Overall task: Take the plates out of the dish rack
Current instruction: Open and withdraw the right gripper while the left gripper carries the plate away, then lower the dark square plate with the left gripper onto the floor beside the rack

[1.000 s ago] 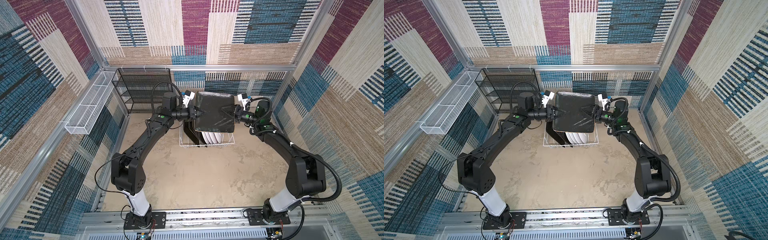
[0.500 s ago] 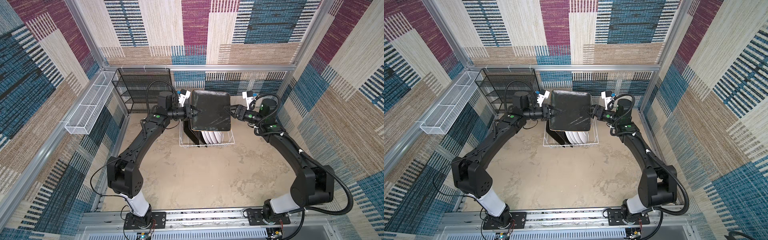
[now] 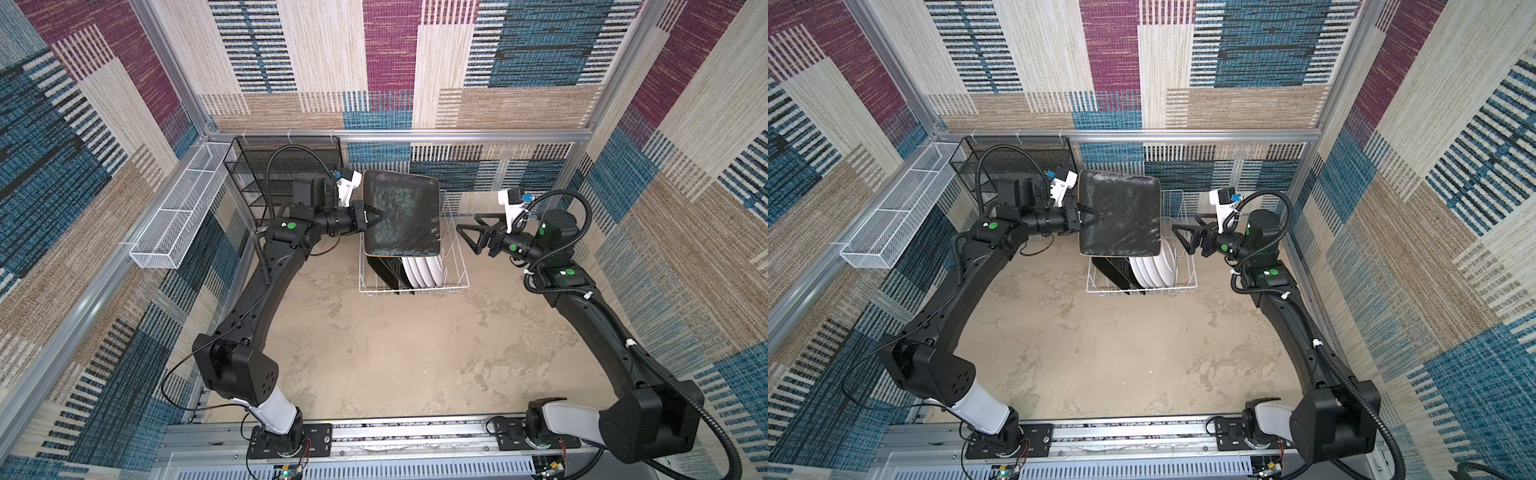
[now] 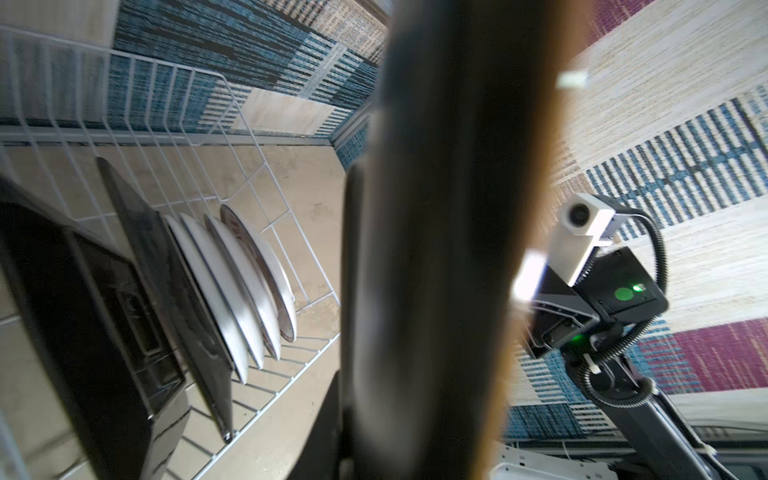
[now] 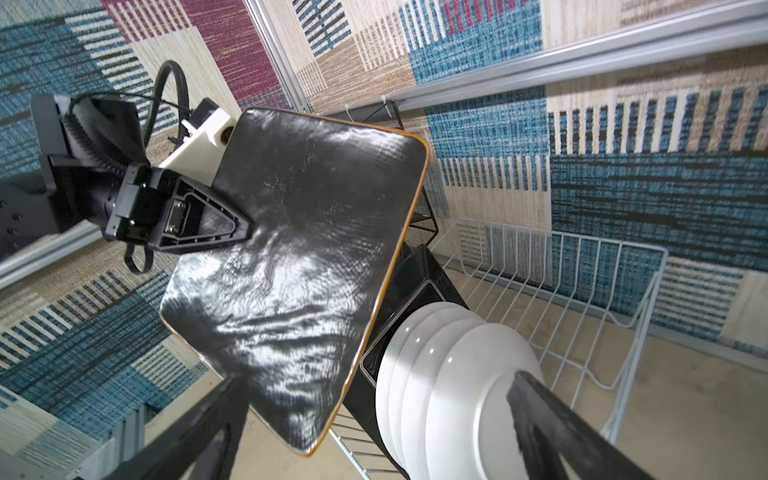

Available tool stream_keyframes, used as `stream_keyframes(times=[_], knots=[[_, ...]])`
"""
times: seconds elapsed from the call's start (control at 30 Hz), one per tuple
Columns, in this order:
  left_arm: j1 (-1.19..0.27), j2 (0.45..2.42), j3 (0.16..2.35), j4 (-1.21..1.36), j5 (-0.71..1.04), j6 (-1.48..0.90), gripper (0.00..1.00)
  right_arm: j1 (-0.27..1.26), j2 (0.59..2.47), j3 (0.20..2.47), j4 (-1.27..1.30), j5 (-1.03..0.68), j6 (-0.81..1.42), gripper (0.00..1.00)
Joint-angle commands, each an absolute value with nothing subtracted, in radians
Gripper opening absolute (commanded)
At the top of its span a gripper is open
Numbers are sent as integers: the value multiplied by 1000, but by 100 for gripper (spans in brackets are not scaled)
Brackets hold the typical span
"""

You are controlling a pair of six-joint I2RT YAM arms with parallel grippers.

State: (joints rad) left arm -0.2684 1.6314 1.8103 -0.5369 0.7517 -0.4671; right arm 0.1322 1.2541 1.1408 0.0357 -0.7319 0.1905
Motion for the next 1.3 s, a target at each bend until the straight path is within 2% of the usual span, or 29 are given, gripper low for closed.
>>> stream_keyframes(times=[0.0, 0.17, 0.37, 0.77, 0.9, 1.27], knots=[[-256, 1606, 1884, -668, 673, -319, 0, 134, 1234, 1150, -16, -771, 42, 99], [-236, 1593, 1987, -845, 530, -227, 0, 155, 1222, 1166, -77, -788, -35, 99], [-210, 1589, 2101, -1030, 370, -152, 0, 209, 1217, 1162, -76, -718, -71, 99], [-172, 1581, 2143, -1261, 33, -58, 0, 253, 1228, 1159, -65, -702, -97, 99], [-157, 1594, 2120, -1276, -14, -36, 0, 258, 1232, 1158, -82, -707, -113, 99], [-113, 1706, 2073, -1275, 17, 4, 0, 269, 1235, 1145, -105, -656, -112, 99]])
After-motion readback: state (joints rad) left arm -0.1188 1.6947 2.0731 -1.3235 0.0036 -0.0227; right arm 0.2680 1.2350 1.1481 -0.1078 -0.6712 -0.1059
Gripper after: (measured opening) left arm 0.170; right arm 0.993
